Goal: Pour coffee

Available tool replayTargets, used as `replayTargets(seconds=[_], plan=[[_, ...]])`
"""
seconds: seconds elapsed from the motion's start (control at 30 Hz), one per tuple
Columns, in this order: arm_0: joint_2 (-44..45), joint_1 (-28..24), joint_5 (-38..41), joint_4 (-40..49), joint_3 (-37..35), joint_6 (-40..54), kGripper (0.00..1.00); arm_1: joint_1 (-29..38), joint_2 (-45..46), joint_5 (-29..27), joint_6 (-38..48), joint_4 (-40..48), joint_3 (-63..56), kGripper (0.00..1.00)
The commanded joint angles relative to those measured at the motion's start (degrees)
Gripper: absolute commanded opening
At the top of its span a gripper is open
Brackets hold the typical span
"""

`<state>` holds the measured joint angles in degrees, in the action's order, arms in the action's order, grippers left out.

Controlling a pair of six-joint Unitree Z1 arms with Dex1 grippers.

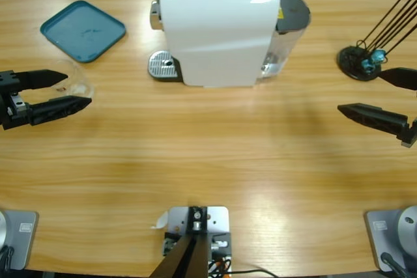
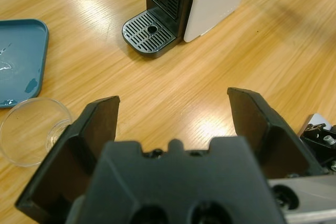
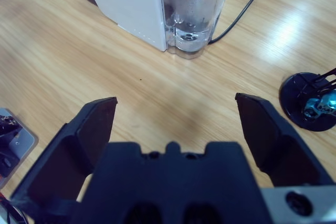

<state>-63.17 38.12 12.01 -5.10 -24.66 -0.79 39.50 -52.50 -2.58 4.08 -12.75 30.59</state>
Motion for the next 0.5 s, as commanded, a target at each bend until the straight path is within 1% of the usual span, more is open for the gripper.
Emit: replayTargets(seconds=[0.03,0.17,0.27,0.33,0.4,0.47,0.5], plan=[[0.06,0.62,-0.58,-0.70,1.90,-0.23,0.895,0.58,-1.81,0.39,-0.11,0.39,-2.03,0.996],[2.05,0.64,-1.32,-0.70,1.67,-0.65,0.890,0.58,-1.78,0.39,-0.13,0.44,-2.03,0.996],[6.71,0.81,-1.50,-0.44,0.30,-1.58,0.881,0.58,-1.39,0.39,-0.20,0.36,-2.17,0.996],[8.78,0.81,-1.72,4.22,-3.80,-4.87,0.882,0.58,-1.41,0.14,-0.13,0.36,-2.20,0.991],[8.27,0.50,-1.16,10.36,-10.23,-8.05,0.881,0.58,-1.43,0.12,-0.20,0.36,-2.20,0.991],[5.88,-0.82,2.74,11.82,-15.36,-13.24,0.876,0.58,-1.46,0.12,-0.22,0.36,-2.20,0.991],[4.00,-2.91,5.98,11.11,-16.94,-15.56,0.834,0.58,-1.51,0.12,-0.22,0.36,-2.20,0.991]])
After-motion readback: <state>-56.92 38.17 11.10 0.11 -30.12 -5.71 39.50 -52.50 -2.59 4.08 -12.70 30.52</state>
